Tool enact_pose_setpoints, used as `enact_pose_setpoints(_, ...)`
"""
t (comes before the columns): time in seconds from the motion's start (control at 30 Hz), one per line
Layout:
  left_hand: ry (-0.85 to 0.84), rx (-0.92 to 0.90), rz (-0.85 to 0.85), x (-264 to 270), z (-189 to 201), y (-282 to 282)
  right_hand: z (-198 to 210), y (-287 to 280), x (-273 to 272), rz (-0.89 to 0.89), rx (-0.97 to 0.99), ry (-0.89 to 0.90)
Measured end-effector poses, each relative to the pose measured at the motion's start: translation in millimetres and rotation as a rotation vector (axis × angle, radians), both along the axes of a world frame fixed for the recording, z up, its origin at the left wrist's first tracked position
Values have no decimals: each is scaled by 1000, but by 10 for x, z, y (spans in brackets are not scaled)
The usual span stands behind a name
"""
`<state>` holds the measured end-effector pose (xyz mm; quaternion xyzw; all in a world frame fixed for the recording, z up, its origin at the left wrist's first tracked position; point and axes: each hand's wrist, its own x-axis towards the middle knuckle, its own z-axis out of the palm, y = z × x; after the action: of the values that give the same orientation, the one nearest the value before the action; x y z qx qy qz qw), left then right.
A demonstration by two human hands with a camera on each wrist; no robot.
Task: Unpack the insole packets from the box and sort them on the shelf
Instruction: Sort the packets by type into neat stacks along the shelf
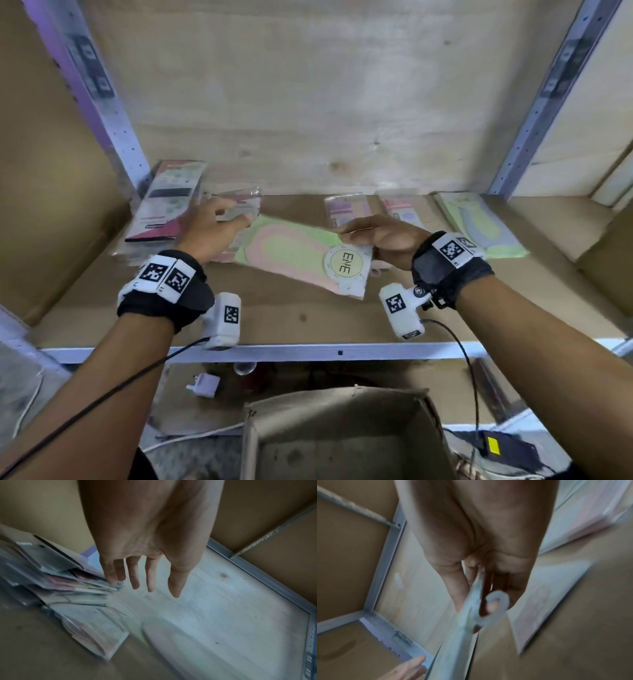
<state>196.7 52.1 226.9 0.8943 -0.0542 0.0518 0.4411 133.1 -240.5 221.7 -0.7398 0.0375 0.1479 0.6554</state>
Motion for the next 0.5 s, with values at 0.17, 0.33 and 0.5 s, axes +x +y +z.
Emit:
enact_pose_setpoints(0.17,278,-89,-234,-71,-163,-374,-50,-410,-212,-38,-9,-59)
enact_pose_setpoints(0.33,385,-454,-200,-51,-220,-642,-82,-621,-185,-218,124,-51)
enact_pose_setpoints(0.5,432,-673,-160,7,-298,-873,-85,-777,-201,-301,338,-12)
